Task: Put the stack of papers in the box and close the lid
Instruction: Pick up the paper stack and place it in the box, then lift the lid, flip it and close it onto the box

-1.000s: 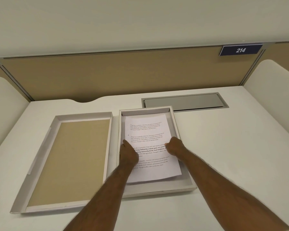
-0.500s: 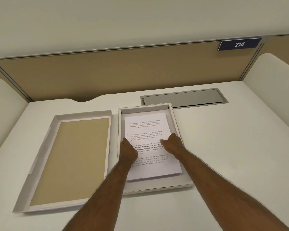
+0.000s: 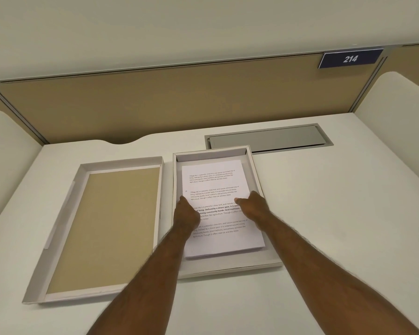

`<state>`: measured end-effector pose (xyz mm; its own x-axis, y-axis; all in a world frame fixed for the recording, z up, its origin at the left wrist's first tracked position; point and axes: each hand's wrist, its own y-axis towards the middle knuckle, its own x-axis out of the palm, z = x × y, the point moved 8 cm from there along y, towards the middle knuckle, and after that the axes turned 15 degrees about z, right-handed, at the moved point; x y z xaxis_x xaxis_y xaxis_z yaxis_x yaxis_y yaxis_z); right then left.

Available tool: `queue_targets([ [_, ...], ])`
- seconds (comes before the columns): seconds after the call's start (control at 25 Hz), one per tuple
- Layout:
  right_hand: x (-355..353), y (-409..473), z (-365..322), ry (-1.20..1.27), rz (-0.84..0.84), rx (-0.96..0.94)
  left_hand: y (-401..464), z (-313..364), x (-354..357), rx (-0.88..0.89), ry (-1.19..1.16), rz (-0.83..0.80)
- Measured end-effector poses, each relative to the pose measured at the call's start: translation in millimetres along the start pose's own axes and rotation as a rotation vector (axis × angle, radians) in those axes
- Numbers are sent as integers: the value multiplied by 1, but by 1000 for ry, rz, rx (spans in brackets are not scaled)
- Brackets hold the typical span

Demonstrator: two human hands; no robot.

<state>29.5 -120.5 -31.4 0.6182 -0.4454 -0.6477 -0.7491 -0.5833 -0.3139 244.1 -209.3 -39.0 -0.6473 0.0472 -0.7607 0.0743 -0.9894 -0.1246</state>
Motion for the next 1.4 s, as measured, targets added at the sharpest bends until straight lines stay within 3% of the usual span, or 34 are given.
queue_targets([
  [0.28, 0, -5, 0, 45, -4, -16, -2, 5, 0, 5, -58, -11],
  [0.36, -4, -13, -12, 27, 60, -154, -5, 15, -7, 63, -117, 12],
  [0.56, -6, -56, -73, 73, 103, -588, -16, 47, -63, 453, -244, 166],
  [0.72, 16, -98, -112, 77, 51, -712, 12, 6, -124, 380, -178, 313],
  [0.92, 89, -155, -124, -158, -146, -806, 25, -88, -198, 260, -71, 455],
  [1.08, 133, -189, -125, -249, -184, -812, 18, -173, -240, 78, 138, 544],
  [1.24, 159, -204, -119, -334, -214, -773, 14, -243, -256, -168, 236, 482],
  [1.4, 176, -213, -115, -434, -249, -773, 13, -267, -248, -249, 231, 373],
])
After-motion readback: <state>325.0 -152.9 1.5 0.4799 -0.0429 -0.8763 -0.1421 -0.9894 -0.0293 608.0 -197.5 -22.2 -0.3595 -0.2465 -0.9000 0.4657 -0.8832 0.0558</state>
